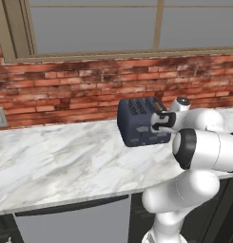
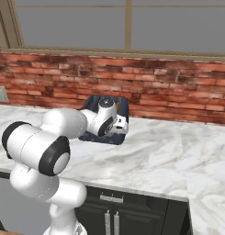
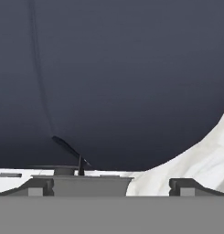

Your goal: Start the toaster. Once the lever pops up, take the bread to the plate on the dining counter.

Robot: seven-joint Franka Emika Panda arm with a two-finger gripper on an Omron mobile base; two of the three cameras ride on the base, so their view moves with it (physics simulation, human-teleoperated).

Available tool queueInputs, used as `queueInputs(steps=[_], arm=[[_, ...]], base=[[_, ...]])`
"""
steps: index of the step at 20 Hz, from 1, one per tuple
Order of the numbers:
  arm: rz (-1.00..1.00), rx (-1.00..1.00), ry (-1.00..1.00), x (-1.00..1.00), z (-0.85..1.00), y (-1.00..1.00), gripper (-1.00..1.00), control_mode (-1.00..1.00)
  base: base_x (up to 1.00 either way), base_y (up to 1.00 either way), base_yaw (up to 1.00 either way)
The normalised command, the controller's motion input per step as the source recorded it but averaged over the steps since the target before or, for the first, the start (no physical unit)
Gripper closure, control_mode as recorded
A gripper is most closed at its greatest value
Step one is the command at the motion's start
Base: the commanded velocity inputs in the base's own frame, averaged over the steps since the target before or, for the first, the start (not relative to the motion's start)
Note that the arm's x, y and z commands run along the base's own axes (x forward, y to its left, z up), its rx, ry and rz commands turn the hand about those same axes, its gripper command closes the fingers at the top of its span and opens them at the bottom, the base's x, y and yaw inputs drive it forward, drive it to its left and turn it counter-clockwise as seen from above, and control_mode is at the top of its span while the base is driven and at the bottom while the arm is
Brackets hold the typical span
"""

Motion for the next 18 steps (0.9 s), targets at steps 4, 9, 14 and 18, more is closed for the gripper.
queueInputs(steps=[4, 9, 14, 18], arm=[[0.00, 0.00, -0.01, 0.00, -0.23, 0.00, -1.00, -1.00], [0.00, 0.00, 0.00, 0.00, -0.25, 0.00, -1.00, -1.00], [0.00, 0.00, 0.00, 0.00, -0.22, 0.00, -1.00, -1.00], [0.00, 0.00, 0.00, 0.00, -0.21, 0.00, -1.00, -1.00]], base=[[0.00, 0.00, 0.00], [0.00, 0.00, 0.00], [0.00, 0.00, 0.00], [0.00, 0.00, 0.00]])
